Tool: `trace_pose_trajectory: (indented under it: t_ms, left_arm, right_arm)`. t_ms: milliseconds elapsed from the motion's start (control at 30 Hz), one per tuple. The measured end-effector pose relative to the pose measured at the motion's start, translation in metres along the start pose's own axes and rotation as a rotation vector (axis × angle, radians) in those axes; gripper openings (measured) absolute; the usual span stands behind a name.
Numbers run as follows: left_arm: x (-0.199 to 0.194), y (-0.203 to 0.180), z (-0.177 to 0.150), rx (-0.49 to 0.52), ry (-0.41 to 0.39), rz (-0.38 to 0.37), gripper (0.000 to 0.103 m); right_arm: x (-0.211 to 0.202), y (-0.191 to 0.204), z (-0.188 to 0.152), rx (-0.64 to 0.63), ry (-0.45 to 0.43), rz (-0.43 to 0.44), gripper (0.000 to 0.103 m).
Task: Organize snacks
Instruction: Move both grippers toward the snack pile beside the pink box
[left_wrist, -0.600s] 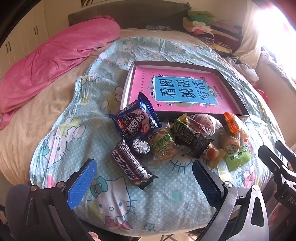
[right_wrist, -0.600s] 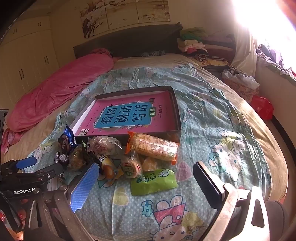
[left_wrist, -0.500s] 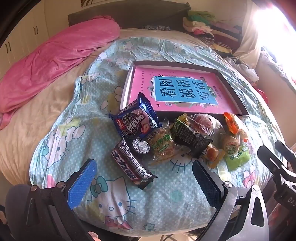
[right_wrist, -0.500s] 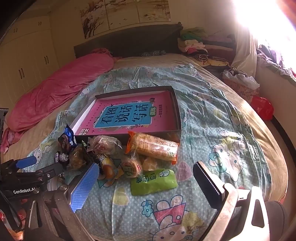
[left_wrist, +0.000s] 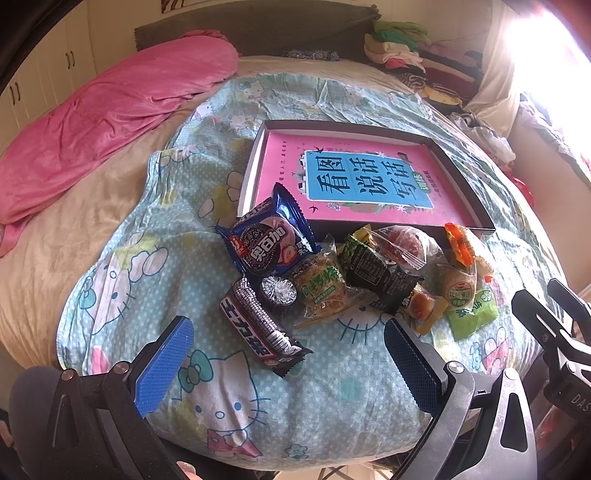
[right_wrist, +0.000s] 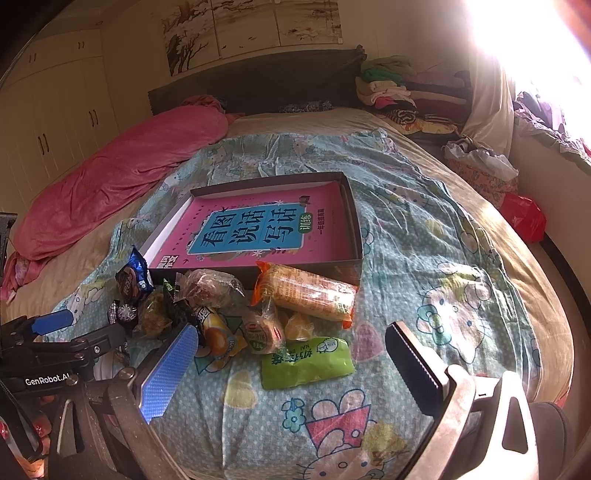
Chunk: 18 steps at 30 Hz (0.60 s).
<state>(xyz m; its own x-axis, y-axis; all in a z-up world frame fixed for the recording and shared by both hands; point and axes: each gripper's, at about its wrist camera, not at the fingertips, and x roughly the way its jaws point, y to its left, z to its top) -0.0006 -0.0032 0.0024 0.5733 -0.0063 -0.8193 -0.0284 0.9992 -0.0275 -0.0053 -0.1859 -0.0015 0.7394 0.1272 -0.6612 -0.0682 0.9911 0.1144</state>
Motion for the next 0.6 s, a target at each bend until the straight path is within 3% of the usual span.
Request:
trace_pose_trajectory:
  t_ms: [600]
  left_arm:
    - [0.01, 0.005, -0.005, -0.033, 0.047, -0.031, 0.103]
  right_arm:
    - [0.002, -0.003, 0.0, 0.008, 0.002, -0.002, 0.103]
